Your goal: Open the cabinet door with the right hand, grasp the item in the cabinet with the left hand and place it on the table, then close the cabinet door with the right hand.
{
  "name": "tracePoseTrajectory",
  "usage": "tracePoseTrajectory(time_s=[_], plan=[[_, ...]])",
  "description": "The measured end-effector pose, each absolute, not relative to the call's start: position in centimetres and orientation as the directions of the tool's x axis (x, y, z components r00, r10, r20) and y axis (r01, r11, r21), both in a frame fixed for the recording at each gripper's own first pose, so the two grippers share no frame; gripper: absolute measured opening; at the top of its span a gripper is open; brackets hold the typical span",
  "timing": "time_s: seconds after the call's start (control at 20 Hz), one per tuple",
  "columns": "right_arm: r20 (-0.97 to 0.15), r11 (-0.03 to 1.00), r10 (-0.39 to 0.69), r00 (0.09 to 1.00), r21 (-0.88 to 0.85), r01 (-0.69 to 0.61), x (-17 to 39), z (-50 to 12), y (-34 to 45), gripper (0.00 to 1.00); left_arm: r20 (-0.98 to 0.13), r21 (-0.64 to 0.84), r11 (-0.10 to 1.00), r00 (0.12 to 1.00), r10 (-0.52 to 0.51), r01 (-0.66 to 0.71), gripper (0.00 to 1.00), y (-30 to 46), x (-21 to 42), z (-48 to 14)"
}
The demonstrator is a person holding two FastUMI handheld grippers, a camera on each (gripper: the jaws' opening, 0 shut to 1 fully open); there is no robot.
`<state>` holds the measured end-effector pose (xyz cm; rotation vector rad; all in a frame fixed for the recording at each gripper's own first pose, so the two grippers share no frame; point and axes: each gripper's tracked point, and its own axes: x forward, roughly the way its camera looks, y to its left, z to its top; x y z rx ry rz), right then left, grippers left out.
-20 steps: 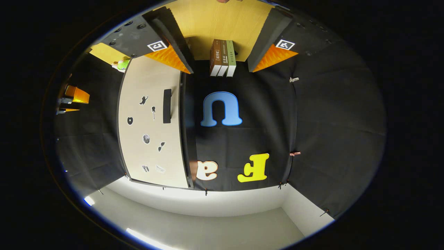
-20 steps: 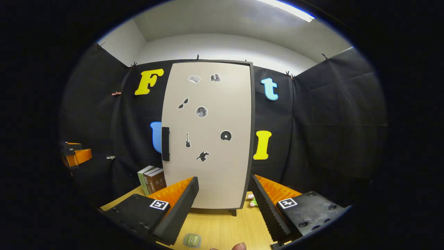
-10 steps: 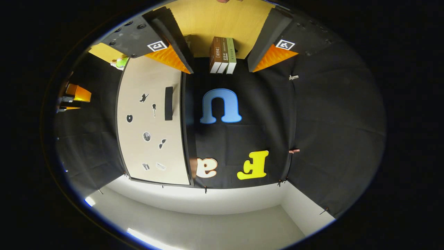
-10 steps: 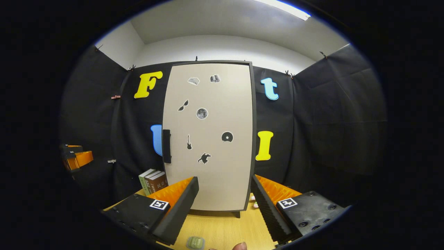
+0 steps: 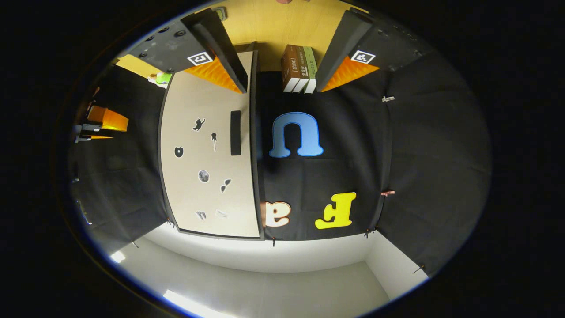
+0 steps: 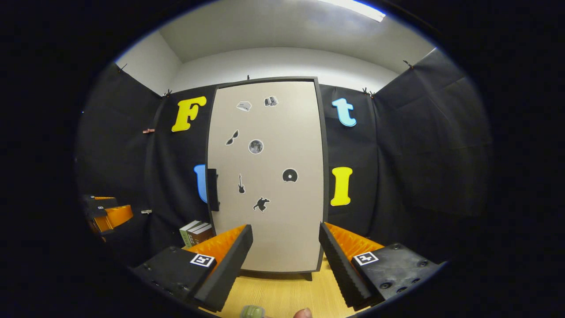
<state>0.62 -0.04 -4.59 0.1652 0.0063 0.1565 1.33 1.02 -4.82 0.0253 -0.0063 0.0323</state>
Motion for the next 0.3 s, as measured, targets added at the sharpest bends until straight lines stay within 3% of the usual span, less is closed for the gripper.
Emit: tracePoseTrajectory(time_s=[0.3], plan=[[-0.009, 0.956, 0.240, 0.971, 0.178, -0.234, 0.7, -6.2, -0.3, 0.98, 0.020, 0.075, 0.997, 0.999, 0.035, -0.036, 0.97, -2.2, 1.2, -4.9]])
